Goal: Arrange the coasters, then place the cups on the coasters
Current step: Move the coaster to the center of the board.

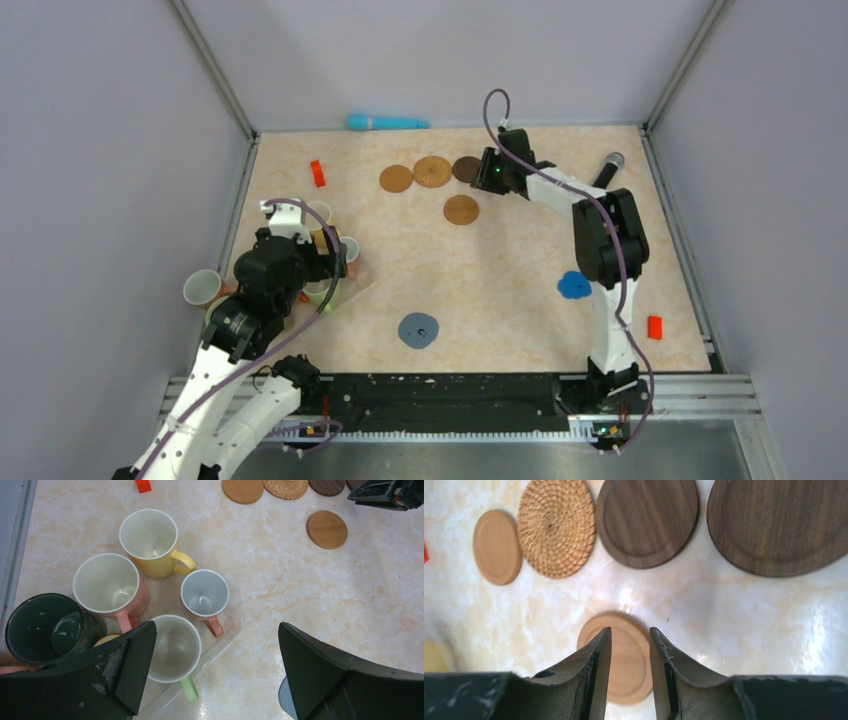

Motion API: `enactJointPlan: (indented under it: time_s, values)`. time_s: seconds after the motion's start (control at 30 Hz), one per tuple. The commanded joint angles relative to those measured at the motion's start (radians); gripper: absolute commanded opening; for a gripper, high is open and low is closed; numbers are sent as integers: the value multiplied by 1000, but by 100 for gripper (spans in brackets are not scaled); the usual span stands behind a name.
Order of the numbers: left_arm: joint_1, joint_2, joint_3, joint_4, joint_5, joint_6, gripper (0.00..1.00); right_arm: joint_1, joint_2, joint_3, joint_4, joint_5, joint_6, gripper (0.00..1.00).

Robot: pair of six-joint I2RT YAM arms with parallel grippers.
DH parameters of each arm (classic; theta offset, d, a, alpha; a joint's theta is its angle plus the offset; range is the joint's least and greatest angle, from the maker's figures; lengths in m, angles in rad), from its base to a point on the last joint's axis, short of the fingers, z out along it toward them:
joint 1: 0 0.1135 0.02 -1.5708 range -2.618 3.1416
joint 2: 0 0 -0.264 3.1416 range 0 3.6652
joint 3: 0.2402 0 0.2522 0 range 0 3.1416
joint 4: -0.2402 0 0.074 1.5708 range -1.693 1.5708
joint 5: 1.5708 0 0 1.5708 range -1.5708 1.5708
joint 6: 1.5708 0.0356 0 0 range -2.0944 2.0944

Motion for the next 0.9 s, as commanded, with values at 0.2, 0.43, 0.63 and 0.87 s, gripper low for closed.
enactJointPlan:
  time_s: [0.2,0.43,0.63,0.87]
  values:
    - [0,-16,-6,40,-1,-4,97,43,-199,-155,52,-57,-2,34]
    - [0,-23,-7,41,-2,-5,97,97,-137,-150,73,-61,17,33]
    - [0,-27,-7,40,-6,-5,97,114,-72,-115,42,1,-1,32]
    - [0,-29,-6,40,-3,-5,97,108,-40,-132,-4,103,-34,30]
